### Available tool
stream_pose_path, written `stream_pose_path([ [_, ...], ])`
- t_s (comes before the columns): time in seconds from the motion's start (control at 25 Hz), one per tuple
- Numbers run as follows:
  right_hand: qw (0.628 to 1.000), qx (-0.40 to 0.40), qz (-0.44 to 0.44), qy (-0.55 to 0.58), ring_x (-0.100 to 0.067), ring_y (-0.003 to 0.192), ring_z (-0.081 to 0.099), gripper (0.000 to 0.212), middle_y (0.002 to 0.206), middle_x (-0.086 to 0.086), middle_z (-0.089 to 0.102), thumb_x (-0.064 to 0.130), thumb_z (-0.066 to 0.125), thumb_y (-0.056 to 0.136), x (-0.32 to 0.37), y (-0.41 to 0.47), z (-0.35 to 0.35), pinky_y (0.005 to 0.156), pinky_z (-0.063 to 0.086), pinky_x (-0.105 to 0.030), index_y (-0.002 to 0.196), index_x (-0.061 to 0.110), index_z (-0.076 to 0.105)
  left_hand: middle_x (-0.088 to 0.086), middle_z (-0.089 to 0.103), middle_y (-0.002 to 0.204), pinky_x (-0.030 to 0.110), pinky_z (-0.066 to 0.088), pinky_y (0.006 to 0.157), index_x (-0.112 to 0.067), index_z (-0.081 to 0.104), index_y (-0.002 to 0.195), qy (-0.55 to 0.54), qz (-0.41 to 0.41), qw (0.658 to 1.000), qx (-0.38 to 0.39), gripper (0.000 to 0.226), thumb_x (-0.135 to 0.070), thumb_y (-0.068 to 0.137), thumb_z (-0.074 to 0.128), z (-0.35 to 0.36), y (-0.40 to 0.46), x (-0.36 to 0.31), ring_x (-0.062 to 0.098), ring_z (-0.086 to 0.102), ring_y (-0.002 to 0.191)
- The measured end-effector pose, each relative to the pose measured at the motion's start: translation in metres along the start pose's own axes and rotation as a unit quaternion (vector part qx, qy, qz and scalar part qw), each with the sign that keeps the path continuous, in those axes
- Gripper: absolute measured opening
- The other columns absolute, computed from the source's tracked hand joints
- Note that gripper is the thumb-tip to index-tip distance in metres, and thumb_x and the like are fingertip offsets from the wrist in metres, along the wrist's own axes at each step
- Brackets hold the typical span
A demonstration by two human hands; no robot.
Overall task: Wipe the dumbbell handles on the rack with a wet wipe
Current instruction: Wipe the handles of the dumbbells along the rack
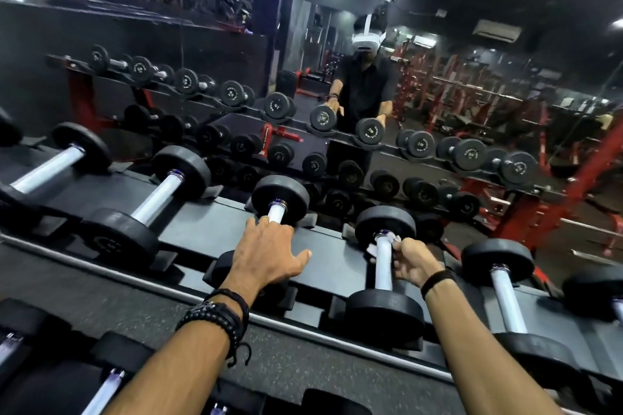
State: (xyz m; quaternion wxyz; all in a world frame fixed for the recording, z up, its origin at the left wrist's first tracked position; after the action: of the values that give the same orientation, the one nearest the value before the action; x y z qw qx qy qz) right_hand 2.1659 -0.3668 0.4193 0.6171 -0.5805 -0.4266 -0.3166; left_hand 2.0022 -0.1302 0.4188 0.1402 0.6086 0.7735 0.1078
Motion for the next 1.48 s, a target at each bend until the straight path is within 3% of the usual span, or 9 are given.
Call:
stream_pose_path([
  [0.12,0.997,-0.068,-0.036,0.021,-0.030,0.052,0.063,0.014,0.077,-0.017,0.063,0.004,0.048,0.088,-0.013,0.003,0.006,0.044,0.052,-0.031,0.097,0.001,0.057,-0.001,0.060,0.082,0.038,0.040,0.086,-0.022,0.063,0.087,-0.002,-0.009,1.000,-0.003,0.055,-0.070,0.080,0.036,-0.002,0.000,0.003,0.019,0.051,0.082],
  [0.24,0.950,-0.192,-0.217,-0.117,-0.017,0.048,0.037,0.014,0.049,-0.003,0.040,0.015,0.053,0.064,-0.002,-0.013,0.005,0.046,0.030,-0.025,0.052,0.007,0.049,0.001,0.062,0.086,0.039,0.039,0.087,-0.021,0.064,0.091,-0.002,-0.006,1.000,-0.005,0.054,-0.069,0.082,0.039,-0.001,0.000,0.003,0.020,0.052,0.085],
  [0.36,0.905,-0.172,-0.371,-0.118,-0.014,0.051,0.028,0.036,0.054,-0.003,0.029,0.011,0.055,0.081,0.011,-0.048,0.019,0.043,0.026,-0.024,0.052,0.005,0.036,0.003,0.063,0.087,0.039,0.040,0.087,-0.020,0.065,0.091,0.000,0.001,1.000,-0.005,0.055,-0.069,0.082,0.039,-0.002,0.000,0.004,0.022,0.053,0.085],
  [0.44,0.890,-0.199,-0.386,-0.141,-0.012,0.048,0.036,0.038,0.049,0.001,0.036,0.016,0.057,0.086,0.004,-0.059,0.026,0.043,0.039,-0.030,0.053,0.001,0.044,0.002,0.063,0.086,0.039,0.040,0.087,-0.020,0.065,0.090,-0.009,0.001,1.000,-0.011,0.059,-0.070,0.079,0.035,-0.002,-0.001,0.004,0.021,0.054,0.084],
  [0.6,0.902,-0.208,-0.346,-0.151,-0.023,0.057,0.067,0.024,0.059,0.003,0.065,0.019,0.064,0.086,-0.028,-0.068,0.023,0.052,0.054,-0.033,0.062,0.019,0.064,0.003,0.064,0.089,0.040,0.039,0.086,-0.020,0.066,0.094,-0.008,0.002,1.000,-0.010,0.060,-0.071,0.080,0.038,0.002,0.000,0.006,0.022,0.054,0.088],
  [0.76,0.895,-0.204,-0.379,-0.115,-0.017,0.056,0.063,0.015,0.067,-0.006,0.067,0.017,0.067,0.086,-0.025,-0.077,0.025,0.055,0.057,-0.032,0.074,0.010,0.064,0.005,0.064,0.095,0.041,0.040,0.084,-0.019,0.066,0.099,0.025,0.033,0.999,0.002,0.063,-0.072,0.080,0.037,0.006,0.001,0.007,0.025,0.053,0.092],
  [0.92,0.877,-0.202,-0.402,-0.172,-0.007,0.059,0.053,0.005,0.066,0.003,0.061,0.014,0.065,0.084,-0.027,-0.083,0.029,0.054,0.041,-0.012,0.080,0.014,0.062,0.005,0.064,0.098,0.041,0.040,0.082,-0.018,0.063,0.099,0.038,0.062,0.997,0.020,0.063,-0.073,0.082,0.037,0.004,-0.002,0.008,0.026,0.054,0.095],
  [1.24,0.815,-0.192,-0.479,-0.263,-0.018,0.076,0.052,0.016,0.080,-0.003,0.055,0.007,0.055,0.082,-0.030,-0.081,0.031,0.067,0.040,-0.024,0.087,0.019,0.063,0.003,0.065,0.098,0.040,0.038,0.081,-0.021,0.062,0.100,0.041,0.061,0.997,0.009,0.060,-0.073,0.081,0.036,-0.001,-0.007,0.006,0.023,0.055,0.093],
  [1.48,0.782,-0.173,-0.530,-0.278,-0.010,0.077,0.051,0.024,0.088,-0.007,0.054,-0.007,0.055,0.080,-0.031,-0.075,0.030,0.069,0.038,-0.006,0.085,0.011,0.070,0.002,0.063,0.091,0.041,0.038,0.084,-0.021,0.063,0.092,0.023,0.051,0.998,-0.009,0.056,-0.070,0.080,0.041,-0.003,-0.005,0.003,0.022,0.053,0.088],
])
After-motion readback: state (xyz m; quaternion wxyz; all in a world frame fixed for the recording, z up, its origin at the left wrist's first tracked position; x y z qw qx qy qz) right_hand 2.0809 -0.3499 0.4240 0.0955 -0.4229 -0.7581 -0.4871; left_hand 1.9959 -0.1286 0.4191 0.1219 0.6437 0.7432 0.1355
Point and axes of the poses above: each hand's wrist, its own y-axis towards the middle knuckle, its own z-axis out of the palm, x = y × z, the point moved 1 cm from there along y, towards the middle knuckle
